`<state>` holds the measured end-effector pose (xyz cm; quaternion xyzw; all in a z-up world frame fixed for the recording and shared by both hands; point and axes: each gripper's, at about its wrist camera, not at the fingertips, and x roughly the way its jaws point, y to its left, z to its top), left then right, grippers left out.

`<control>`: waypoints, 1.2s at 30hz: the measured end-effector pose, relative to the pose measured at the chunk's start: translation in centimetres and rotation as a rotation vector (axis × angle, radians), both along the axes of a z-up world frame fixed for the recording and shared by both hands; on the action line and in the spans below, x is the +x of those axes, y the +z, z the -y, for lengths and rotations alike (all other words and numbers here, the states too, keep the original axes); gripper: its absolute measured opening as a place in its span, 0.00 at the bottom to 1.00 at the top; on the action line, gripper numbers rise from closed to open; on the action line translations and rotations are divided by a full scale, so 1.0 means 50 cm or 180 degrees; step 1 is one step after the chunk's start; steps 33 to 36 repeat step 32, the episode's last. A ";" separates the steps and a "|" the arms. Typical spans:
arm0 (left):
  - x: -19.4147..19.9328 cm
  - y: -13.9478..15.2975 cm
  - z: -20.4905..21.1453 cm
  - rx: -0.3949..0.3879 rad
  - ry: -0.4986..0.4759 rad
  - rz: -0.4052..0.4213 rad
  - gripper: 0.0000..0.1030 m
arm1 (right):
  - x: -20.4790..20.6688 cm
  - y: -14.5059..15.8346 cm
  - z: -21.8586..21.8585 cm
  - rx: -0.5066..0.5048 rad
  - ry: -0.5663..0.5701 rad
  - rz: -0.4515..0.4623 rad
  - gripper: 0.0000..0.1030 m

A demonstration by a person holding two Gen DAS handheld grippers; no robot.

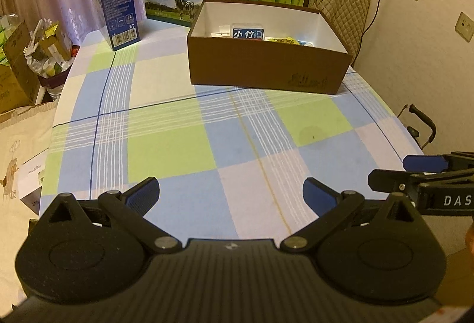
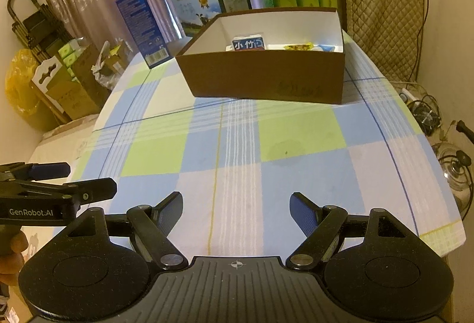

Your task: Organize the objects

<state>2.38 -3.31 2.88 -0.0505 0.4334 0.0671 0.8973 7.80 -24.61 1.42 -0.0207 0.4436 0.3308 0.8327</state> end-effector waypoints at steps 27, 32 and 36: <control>-0.039 -0.014 -0.018 -0.0036 -0.0024 -0.0040 0.99 | -0.040 -0.015 -0.019 -0.0075 0.0006 -0.0052 0.74; -0.033 -0.017 -0.020 -0.0038 -0.0022 -0.0056 0.99 | -0.034 -0.015 -0.022 -0.0081 0.0009 -0.0053 0.74; -0.033 -0.017 -0.020 -0.0038 -0.0022 -0.0056 0.99 | -0.034 -0.015 -0.022 -0.0081 0.0009 -0.0053 0.74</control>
